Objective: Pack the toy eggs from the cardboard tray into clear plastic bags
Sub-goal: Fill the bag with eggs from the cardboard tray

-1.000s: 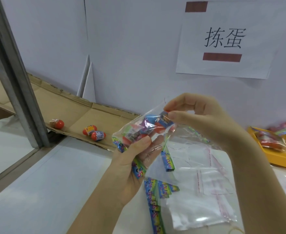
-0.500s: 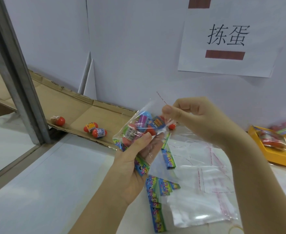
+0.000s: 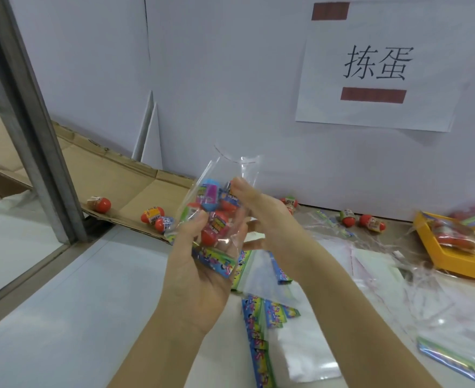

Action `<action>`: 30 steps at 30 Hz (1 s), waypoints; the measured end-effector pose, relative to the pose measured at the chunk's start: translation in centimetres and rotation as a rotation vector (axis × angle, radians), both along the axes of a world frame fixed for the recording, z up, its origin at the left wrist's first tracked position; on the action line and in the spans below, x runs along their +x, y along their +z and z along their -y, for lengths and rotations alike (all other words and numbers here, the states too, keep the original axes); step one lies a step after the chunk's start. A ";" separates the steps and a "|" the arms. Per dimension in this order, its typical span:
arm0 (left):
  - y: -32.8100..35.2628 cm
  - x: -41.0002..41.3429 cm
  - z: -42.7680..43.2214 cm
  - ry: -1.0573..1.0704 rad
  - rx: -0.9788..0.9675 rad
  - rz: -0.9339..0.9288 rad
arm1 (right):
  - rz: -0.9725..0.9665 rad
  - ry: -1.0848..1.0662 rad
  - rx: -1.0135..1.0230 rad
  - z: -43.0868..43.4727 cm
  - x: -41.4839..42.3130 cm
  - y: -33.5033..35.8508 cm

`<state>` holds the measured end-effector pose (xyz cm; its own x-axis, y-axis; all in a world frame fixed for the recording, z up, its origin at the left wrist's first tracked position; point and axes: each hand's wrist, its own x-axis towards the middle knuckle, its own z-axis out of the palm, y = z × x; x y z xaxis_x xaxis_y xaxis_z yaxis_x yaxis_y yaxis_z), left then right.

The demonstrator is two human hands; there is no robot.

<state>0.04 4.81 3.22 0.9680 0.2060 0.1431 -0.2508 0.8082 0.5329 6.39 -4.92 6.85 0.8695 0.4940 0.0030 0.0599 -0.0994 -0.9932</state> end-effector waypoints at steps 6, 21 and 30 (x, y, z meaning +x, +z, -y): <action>-0.4 0.2 0.5 -0.050 0.087 0.016 | -0.025 -0.256 0.317 -0.6 0.0 -0.3; -0.7 0.6 -1.0 0.218 0.468 -0.081 | 0.315 -0.049 -0.055 3.1 0.0 2.0; 0.0 0.1 -0.4 0.318 0.384 -0.134 | 0.323 -0.108 -0.009 2.4 0.3 1.2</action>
